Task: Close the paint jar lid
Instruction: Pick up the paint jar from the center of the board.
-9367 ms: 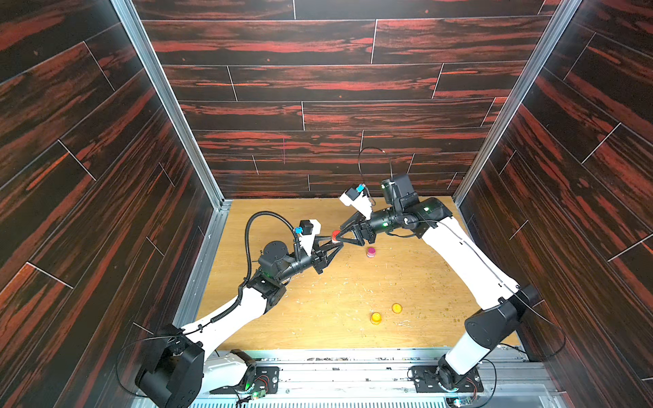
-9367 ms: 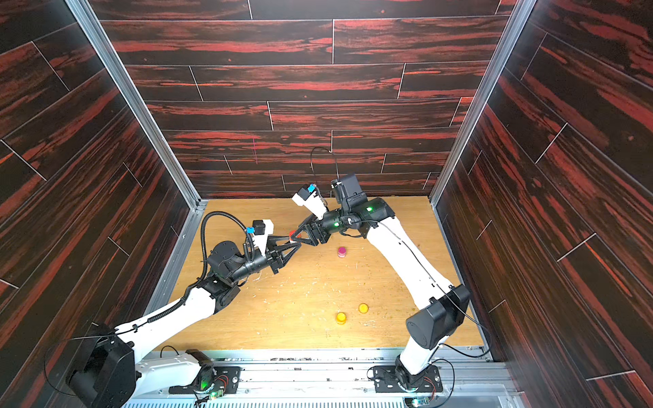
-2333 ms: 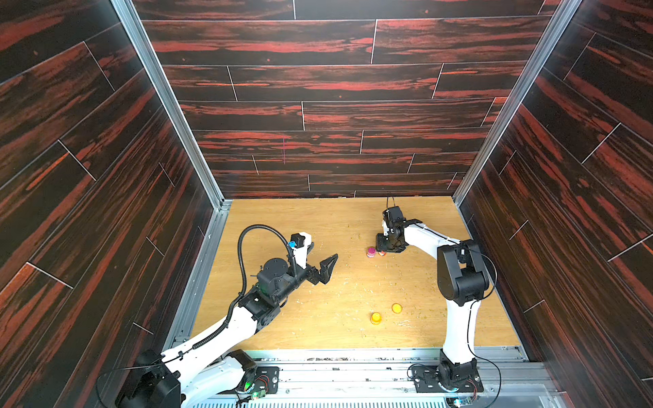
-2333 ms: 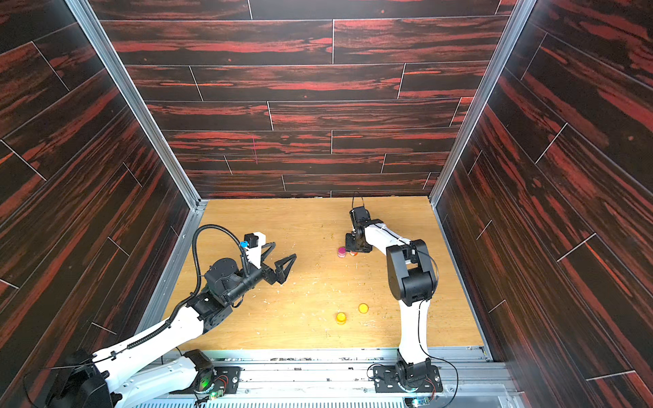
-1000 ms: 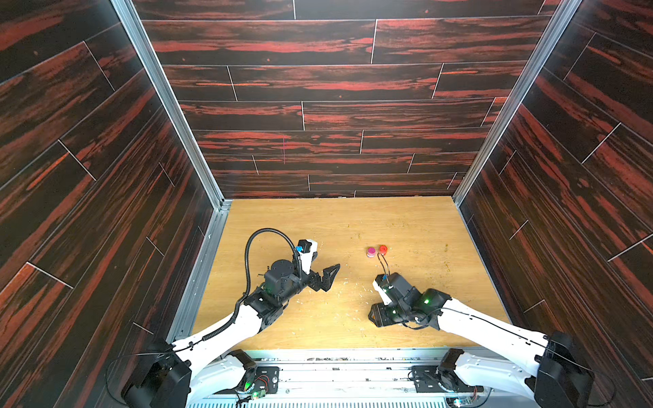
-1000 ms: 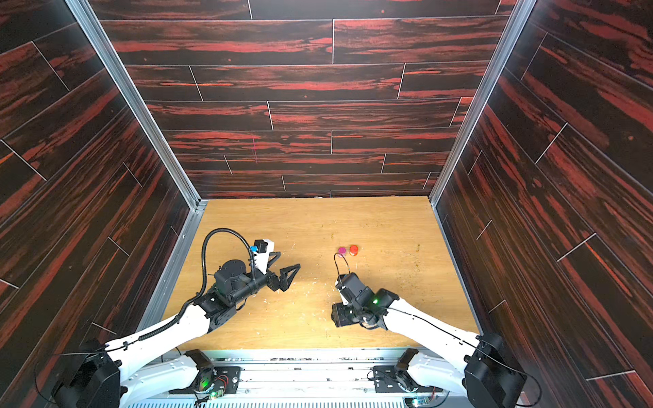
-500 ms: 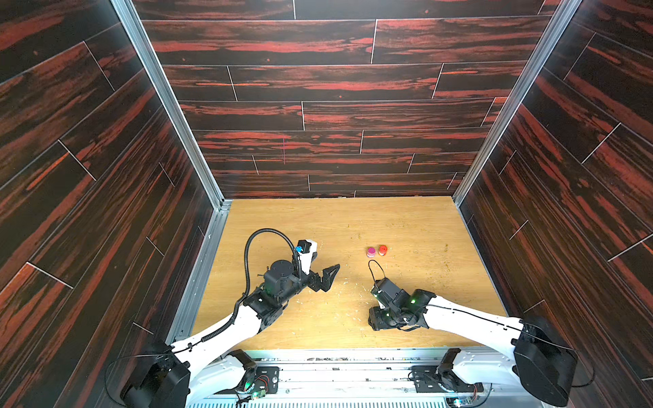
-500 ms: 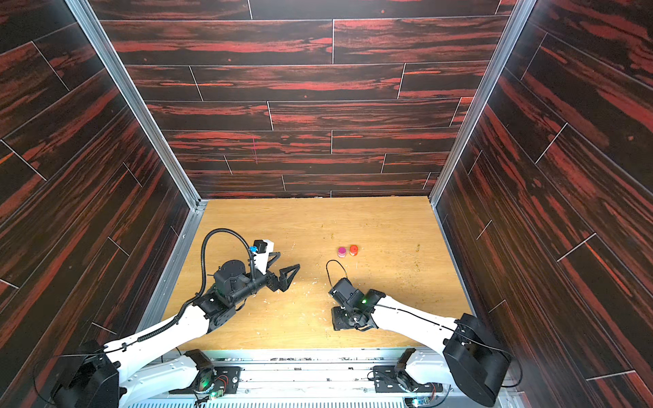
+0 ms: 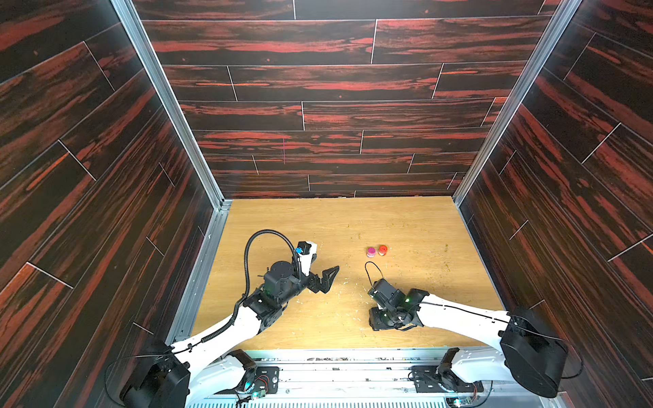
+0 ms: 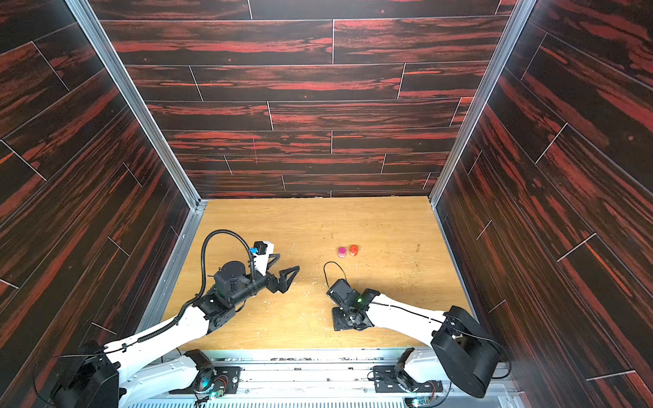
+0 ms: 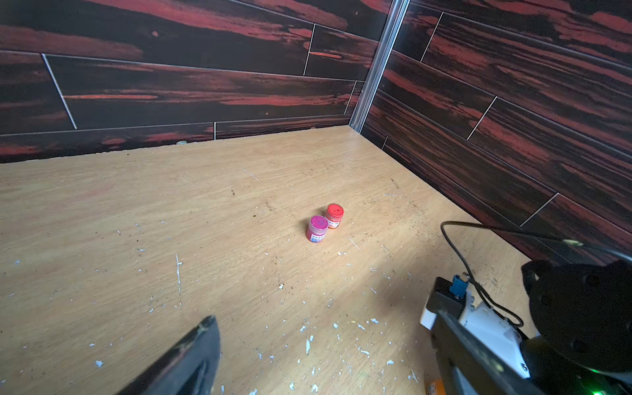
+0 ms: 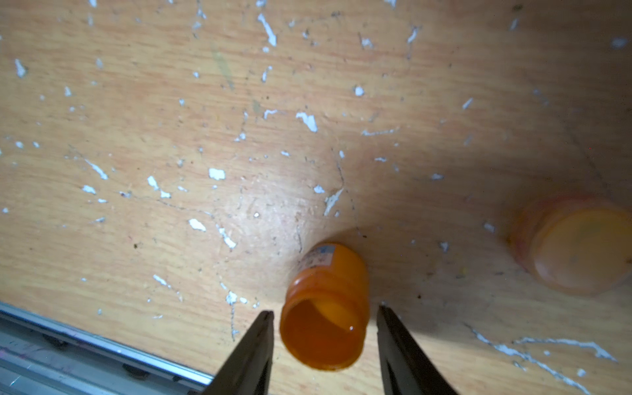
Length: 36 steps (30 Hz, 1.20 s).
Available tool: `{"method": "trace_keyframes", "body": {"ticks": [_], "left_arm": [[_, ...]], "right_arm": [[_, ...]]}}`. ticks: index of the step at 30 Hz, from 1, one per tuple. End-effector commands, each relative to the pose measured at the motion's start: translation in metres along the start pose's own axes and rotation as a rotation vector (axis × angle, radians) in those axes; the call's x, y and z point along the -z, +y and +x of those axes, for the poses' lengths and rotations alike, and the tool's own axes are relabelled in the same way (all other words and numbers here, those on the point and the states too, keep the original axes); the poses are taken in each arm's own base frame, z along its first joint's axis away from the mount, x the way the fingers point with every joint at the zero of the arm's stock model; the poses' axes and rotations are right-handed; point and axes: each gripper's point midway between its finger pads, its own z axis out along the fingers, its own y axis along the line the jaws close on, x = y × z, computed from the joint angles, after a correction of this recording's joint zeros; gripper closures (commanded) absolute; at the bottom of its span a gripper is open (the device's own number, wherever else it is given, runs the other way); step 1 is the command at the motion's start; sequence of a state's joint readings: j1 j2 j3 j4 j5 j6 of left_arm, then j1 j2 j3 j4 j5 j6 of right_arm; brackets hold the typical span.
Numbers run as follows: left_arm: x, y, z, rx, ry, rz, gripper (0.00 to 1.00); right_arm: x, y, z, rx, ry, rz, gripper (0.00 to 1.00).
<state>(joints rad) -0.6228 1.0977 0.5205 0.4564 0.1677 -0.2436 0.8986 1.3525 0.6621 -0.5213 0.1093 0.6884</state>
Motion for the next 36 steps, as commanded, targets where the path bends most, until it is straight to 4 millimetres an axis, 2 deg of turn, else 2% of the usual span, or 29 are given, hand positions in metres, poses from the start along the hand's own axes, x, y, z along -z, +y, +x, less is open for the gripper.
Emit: {"method": "trace_keyframes", "body": {"ticks": [1,13,19,28,32,36], "left_arm": [[0.005,0.001,-0.001,-0.010,-0.007,-0.008,0.00],[0.004,0.001,0.001,-0.014,0.001,-0.009,0.00],[0.003,0.001,0.002,-0.013,0.007,-0.005,0.00],[0.004,0.001,0.001,-0.015,0.006,-0.006,0.00],[0.005,0.000,-0.001,-0.022,-0.010,-0.004,0.00],[0.006,-0.003,-0.011,-0.035,-0.059,0.014,0.00]], "right_arm": [[0.002,0.005,-0.008,-0.002,-0.016,0.011,0.49],[0.005,0.004,-0.010,-0.001,-0.026,0.018,0.52],[-0.001,0.004,-0.008,0.008,-0.006,0.024,0.58],[0.001,0.005,-0.011,0.014,-0.001,0.037,0.66],[0.009,0.009,-0.017,0.030,-0.001,0.032,0.67],[0.023,0.016,-0.031,0.051,-0.002,0.002,0.68]]}}
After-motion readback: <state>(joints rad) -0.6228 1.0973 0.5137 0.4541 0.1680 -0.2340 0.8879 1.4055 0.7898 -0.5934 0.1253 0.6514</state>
